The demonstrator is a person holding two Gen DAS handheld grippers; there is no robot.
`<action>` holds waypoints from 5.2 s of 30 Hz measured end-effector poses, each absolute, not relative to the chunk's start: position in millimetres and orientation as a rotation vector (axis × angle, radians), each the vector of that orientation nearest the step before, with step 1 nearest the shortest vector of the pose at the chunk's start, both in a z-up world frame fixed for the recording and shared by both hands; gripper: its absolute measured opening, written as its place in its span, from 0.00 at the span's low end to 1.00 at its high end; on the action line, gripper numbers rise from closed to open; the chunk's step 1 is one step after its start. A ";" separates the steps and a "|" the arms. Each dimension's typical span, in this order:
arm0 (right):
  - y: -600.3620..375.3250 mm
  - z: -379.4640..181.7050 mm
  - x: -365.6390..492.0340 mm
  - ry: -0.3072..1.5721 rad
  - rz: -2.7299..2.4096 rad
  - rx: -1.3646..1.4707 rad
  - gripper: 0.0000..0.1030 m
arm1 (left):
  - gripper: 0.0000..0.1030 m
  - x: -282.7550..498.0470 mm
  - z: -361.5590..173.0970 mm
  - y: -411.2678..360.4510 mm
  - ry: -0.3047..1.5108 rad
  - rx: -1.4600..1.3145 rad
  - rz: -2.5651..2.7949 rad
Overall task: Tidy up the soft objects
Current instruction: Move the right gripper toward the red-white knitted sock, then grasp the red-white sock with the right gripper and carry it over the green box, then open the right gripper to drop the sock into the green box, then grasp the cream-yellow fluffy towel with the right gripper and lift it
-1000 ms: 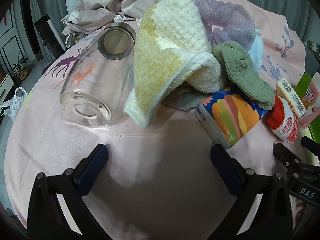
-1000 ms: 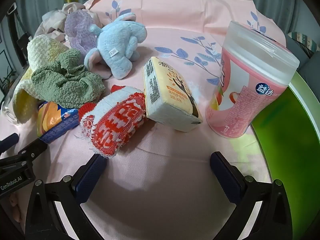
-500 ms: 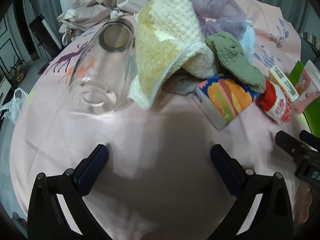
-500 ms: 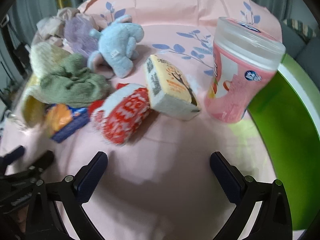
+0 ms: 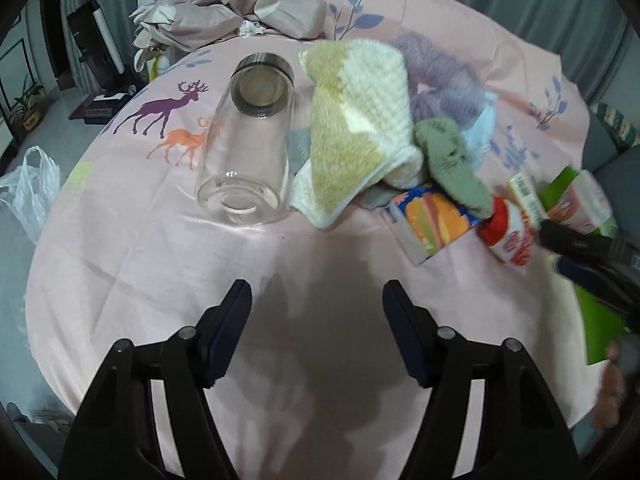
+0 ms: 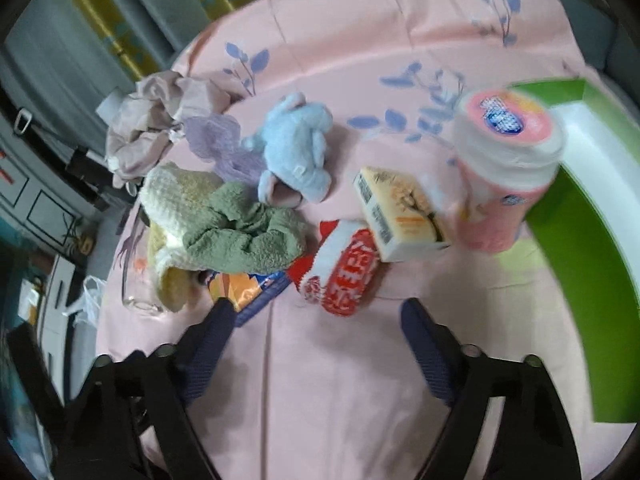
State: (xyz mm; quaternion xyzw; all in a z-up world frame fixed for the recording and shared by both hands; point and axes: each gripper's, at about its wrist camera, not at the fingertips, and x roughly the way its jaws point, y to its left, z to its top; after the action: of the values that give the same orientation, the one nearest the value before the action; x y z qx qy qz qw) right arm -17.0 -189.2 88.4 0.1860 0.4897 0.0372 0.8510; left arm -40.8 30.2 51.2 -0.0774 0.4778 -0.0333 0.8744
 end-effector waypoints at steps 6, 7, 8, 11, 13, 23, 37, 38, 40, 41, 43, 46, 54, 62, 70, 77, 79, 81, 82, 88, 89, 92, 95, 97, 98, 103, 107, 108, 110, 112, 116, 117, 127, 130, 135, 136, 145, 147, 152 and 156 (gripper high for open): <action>-185.3 59.8 12.5 1.110 -0.008 0.454 0.52 | 0.60 -44.4 63.9 38.9 0.991 -0.197 -0.111; -185.1 55.6 15.7 1.122 -0.016 0.452 0.41 | 0.60 -45.3 65.2 39.5 0.991 -0.203 -0.117; -184.6 52.2 17.6 1.131 -0.011 0.457 0.40 | 0.60 -46.0 66.8 40.3 0.989 -0.209 -0.124; -182.1 52.9 13.4 1.109 -0.003 0.434 0.34 | 0.60 -47.9 70.0 42.0 0.986 -0.216 -0.134; -181.2 56.9 6.8 1.116 0.019 0.427 0.34 | 0.60 -48.5 71.9 43.1 0.985 -0.223 -0.142; -170.1 74.2 -50.3 1.209 0.242 0.347 0.34 | 0.60 -53.2 77.2 30.9 0.999 -0.234 -0.218; -207.3 78.3 -61.2 1.162 0.174 0.498 0.63 | 0.63 -57.0 42.6 -22.7 1.165 -0.263 -0.501; -209.0 76.0 -61.8 1.165 0.178 0.507 0.63 | 0.63 -58.2 40.2 -28.0 1.174 -0.265 -0.524; -206.8 71.7 -61.7 1.179 0.184 0.519 0.63 | 0.62 -60.5 35.0 -39.3 1.199 -0.264 -0.566; -205.2 67.7 -60.7 1.182 0.191 0.522 0.62 | 0.61 -61.7 32.3 -45.8 1.206 -0.262 -0.587; -201.5 63.0 -59.3 1.190 0.196 0.512 0.49 | 0.50 -62.2 30.0 -54.3 1.214 -0.251 -0.603; -194.9 55.3 -55.4 1.211 0.216 0.495 0.33 | 0.32 -60.3 28.2 -62.7 1.219 -0.263 -0.652; -210.9 85.6 -56.6 1.085 0.175 0.468 0.31 | 0.30 -52.9 72.3 -98.4 1.064 -0.156 -0.688; -278.1 158.9 -60.9 0.867 0.044 0.463 0.31 | 0.30 -38.1 127.2 -158.4 0.898 -0.102 -0.848; -354.4 169.1 -73.6 0.773 -0.128 0.557 0.31 | 0.29 -29.7 126.3 -239.9 0.893 -0.009 -0.996; -399.3 136.6 -82.7 0.796 -0.244 0.659 0.31 | 0.28 -29.6 102.5 -288.6 0.955 0.073 -1.044; -406.7 129.1 -83.7 0.807 -0.270 0.679 0.31 | 0.28 -29.1 93.0 -299.6 0.978 0.094 -1.055; -414.7 118.8 -83.7 0.828 -0.297 0.704 0.31 | 0.28 -27.8 87.7 -306.4 1.000 0.094 -1.056; -418.4 113.7 -82.3 0.841 -0.306 0.717 0.31 | 0.28 -27.1 83.5 -310.1 1.017 0.093 -1.058; -427.9 105.6 -88.7 0.864 -0.343 0.732 0.31 | 0.29 -32.2 81.8 -318.4 1.007 0.125 -1.056; -428.2 105.3 -89.6 0.867 -0.350 0.733 0.31 | 0.29 -32.9 82.5 -318.6 1.005 0.127 -1.054; -427.8 105.8 -91.9 0.858 -0.356 0.732 0.31 | 0.30 -34.6 85.7 -316.7 0.993 0.129 -1.047; -426.8 109.4 -94.0 0.840 -0.360 0.724 0.31 | 0.35 -33.4 89.4 -314.7 0.977 0.135 -1.041; -425.9 112.4 -96.7 0.825 -0.372 0.719 0.33 | 0.45 -35.9 95.0 -309.2 0.958 0.144 -1.028; -425.8 113.9 -97.8 0.819 -0.378 0.719 0.36 | 0.54 -37.2 97.8 -306.0 0.946 0.146 -1.020; -423.2 122.1 -103.7 0.776 -0.378 0.709 0.57 | 0.79 -39.9 113.6 -283.8 0.894 0.143 -0.968; -415.9 129.1 -105.6 0.756 -0.374 0.686 0.63 | 0.88 -42.9 124.4 -264.0 0.878 0.126 -0.939; -414.2 130.3 -105.0 0.757 -0.376 0.678 0.64 | 0.89 -43.6 126.5 -260.9 0.875 0.122 -0.933; -409.0 133.7 -104.1 0.751 -0.370 0.660 0.73 | 0.89 -45.6 130.3 -245.5 0.869 0.111 -0.909; -402.7 137.3 -103.7 0.734 -0.349 0.649 0.82 | 0.89 -46.2 132.5 -233.6 0.872 0.108 -0.878; -387.4 144.5 -99.0 0.724 -0.302 0.611 0.82 | 0.94 -44.8 133.5 -198.3 0.872 0.087 -0.792; -383.0 146.4 -98.0 0.724 -0.291 0.602 0.82 | 0.97 -43.7 131.8 -182.2 0.883 0.072 -0.750; -290.2 178.1 -77.1 0.734 -0.006 0.464 0.86 | 0.98 -42.8 122.7 -35.2 0.913 -0.096 -0.427; -248.8 175.6 -53.6 0.794 0.092 0.418 0.86 | 0.98 -44.9 115.8 4.1 0.917 -0.139 -0.333; -176.5 170.3 -9.1 0.883 0.261 0.367 0.86 | 0.98 -46.7 102.4 55.3 0.949 -0.242 -0.232; -164.7 168.7 -2.7 0.897 0.267 0.349 0.86 | 0.98 -47.0 101.6 58.0 0.950 -0.248 -0.222; -64.1 129.1 76.0 1.026 0.229 0.159 0.86 | 0.98 -50.8 99.9 82.2 0.957 -0.265 -0.181; -51.0 118.7 84.8 1.015 0.191 0.094 0.85 | 0.98 -51.9 100.6 86.8 0.950 -0.270 -0.177; -40.3 94.9 106.2 1.083 0.190 0.078 0.50 | 0.98 -53.8 100.7 93.3 0.950 -0.273 -0.168; -47.2 104.9 100.9 1.049 0.241 0.109 0.26 | 0.98 -53.8 100.9 95.9 0.950 -0.280 -0.170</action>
State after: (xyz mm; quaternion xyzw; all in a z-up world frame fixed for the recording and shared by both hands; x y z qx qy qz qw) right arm 100.9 -47.2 104.9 0.0520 0.4994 0.1146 0.8572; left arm -53.8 95.9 100.9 -0.1344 0.4552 -0.0816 0.8764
